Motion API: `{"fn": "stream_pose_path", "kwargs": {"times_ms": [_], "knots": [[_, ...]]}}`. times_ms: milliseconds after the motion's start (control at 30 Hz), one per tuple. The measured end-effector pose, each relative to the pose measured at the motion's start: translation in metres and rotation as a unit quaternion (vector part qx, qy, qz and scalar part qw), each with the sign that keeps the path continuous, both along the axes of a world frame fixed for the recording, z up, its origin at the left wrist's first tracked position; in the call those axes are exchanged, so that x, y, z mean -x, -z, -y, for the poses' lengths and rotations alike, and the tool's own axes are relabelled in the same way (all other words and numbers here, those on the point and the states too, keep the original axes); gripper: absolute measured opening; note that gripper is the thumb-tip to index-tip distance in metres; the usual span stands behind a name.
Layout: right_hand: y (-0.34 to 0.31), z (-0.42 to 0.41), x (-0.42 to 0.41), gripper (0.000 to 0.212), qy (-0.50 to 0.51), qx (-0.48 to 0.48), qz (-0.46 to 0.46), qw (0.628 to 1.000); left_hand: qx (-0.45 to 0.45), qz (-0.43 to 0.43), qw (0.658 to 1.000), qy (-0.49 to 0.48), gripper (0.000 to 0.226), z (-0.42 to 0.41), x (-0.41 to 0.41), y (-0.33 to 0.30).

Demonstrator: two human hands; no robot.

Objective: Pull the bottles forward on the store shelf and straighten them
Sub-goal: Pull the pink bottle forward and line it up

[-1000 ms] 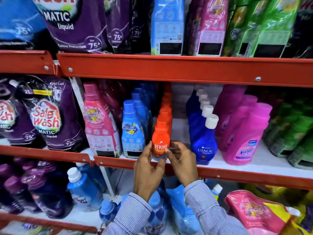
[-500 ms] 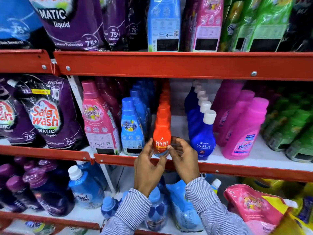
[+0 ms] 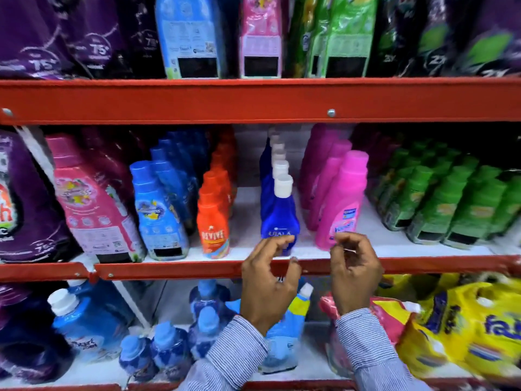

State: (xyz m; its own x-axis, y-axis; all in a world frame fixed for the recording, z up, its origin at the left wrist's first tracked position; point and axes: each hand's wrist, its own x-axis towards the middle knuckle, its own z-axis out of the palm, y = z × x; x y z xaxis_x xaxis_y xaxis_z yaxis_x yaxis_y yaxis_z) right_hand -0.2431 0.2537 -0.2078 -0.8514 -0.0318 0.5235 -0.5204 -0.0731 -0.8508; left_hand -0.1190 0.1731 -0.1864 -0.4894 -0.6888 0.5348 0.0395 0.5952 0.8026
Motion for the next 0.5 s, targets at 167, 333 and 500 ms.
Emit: {"fn": "stream_pose_path", "kwargs": {"times_ms": [167, 333, 500], "knots": [[-0.001, -0.025, 0.051, 0.038, -0.014, -0.086, 0.045, 0.995, -0.049, 0.088, 0.993, 0.068, 0.058, -0.023, 0.046, 0.003], [-0.011, -0.028, 0.079, 0.045, -0.081, -0.246, 0.013, 0.966, -0.038, 0.131, 0.989, 0.057, 0.063, -0.028, 0.081, 0.001], [-0.012, -0.029, 0.085, 0.038, -0.110, -0.258, 0.009, 0.960, -0.058, 0.173, 0.982, 0.050, 0.063, -0.025, 0.097, 0.004]]}}
